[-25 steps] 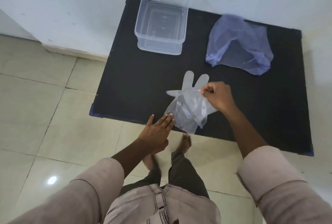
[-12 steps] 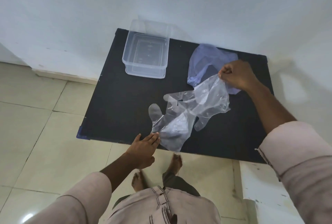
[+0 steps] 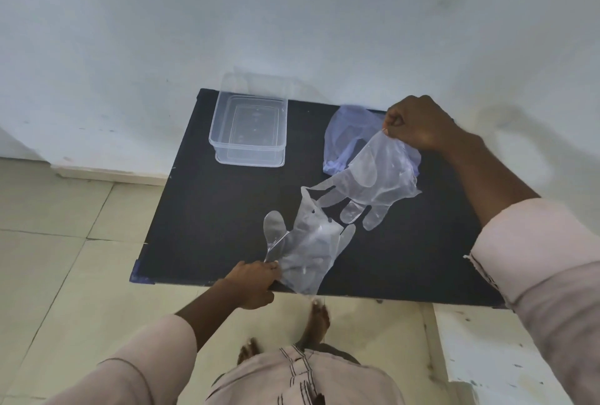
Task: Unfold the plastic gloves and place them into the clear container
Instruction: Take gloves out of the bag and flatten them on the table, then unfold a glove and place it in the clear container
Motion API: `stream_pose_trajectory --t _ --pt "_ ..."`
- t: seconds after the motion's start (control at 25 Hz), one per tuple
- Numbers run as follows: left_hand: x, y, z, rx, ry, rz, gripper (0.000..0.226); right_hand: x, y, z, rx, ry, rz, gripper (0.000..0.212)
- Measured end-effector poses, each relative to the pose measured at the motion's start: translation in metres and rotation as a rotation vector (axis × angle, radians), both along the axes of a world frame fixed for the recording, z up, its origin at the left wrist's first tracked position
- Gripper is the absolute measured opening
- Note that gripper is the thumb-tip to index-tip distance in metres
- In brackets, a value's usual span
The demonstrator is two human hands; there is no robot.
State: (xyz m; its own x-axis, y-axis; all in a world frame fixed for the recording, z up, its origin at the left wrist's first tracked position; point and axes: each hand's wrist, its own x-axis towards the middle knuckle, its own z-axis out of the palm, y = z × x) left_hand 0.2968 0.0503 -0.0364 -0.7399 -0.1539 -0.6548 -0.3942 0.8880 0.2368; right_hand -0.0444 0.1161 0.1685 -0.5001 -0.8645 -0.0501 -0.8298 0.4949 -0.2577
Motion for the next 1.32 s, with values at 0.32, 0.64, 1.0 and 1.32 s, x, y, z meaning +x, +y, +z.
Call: stream_pose_trajectory --t 0.32,0.64,1.0,1.32 --pt "-0.012 -0.002 0.004 0.037 0.019 0.043 0.037 0.007 0.002 0.01 0.016 0.042 0.0 0.011" --pt "-0.038 -0.008 0.015 0.026 -0.018 0.074 0.045 -0.034 -0.015 0.035 -0.005 -0.003 0.083 0.009" --pt "-0.104 -0.034 0.074 0.366 -0.198 0.25 0.03 -0.075 -0.039 0.031 0.05 -0.083 0.243 0.009" --pt "-0.233 -0.062 0.187 0.367 0.839 0.854 0.037 -0.07 -0.061 0.029 0.063 -0.154 0.279 0.008"
